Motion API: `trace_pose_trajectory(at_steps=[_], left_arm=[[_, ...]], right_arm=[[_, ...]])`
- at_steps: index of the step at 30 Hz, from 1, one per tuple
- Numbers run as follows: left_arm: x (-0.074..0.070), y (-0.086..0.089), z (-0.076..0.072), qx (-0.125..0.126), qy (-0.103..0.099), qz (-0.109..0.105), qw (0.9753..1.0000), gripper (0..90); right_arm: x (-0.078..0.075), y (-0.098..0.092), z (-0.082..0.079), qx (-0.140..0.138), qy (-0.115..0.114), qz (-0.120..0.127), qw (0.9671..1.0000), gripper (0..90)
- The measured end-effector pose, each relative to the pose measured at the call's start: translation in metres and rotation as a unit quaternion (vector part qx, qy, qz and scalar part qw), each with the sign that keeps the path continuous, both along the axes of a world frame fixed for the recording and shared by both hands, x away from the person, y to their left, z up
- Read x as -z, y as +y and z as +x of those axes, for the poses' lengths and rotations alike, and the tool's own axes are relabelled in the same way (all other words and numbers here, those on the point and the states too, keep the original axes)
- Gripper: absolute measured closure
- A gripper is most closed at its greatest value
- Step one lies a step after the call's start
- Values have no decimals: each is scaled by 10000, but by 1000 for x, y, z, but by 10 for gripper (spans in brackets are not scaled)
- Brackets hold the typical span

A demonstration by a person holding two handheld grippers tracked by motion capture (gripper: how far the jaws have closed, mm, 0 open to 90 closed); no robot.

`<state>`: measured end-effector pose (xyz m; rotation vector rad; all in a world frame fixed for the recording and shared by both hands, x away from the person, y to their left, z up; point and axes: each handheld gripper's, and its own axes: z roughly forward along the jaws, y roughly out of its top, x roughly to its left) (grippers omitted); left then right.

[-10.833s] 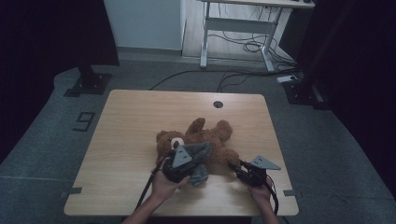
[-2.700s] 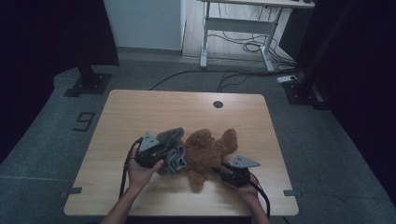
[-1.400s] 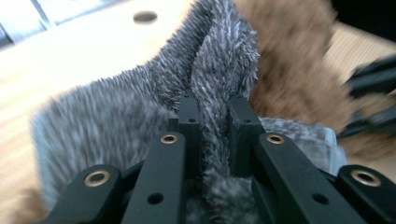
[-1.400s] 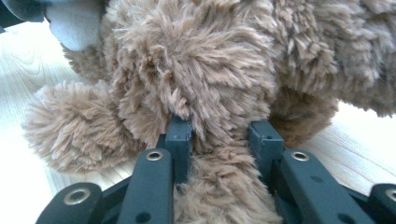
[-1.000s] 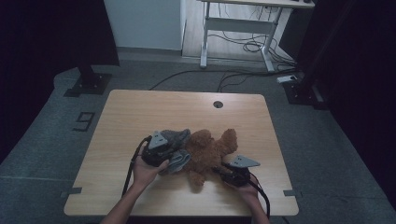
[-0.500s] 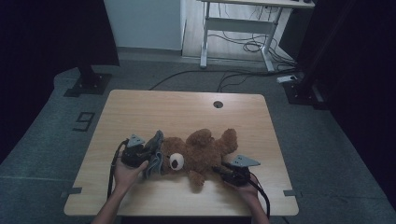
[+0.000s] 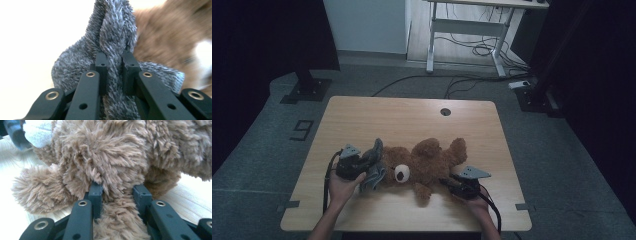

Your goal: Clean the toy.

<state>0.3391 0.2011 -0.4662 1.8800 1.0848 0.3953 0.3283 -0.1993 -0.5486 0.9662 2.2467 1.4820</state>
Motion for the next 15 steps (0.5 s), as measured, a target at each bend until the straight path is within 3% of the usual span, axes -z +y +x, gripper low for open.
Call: trace_pose_trajectory(at_steps=[4,8,11,15], left_arm=[[-22,-29,-8,474,-223,-35,9986,782],[-31,-73,-9,922,-320,9,9952,782],[-33,-110,-9,1239,-323,45,9918,781],[-31,-169,-11,1733,-369,236,9839,781]], right_arm=[[0,0,0,1,-4,-3,10000,667],[0,0,0,-2,-1,1,10000,667],[0,0,0,-8,4,4,10000,667],[0,0,1,-11,7,16,10000,667]])
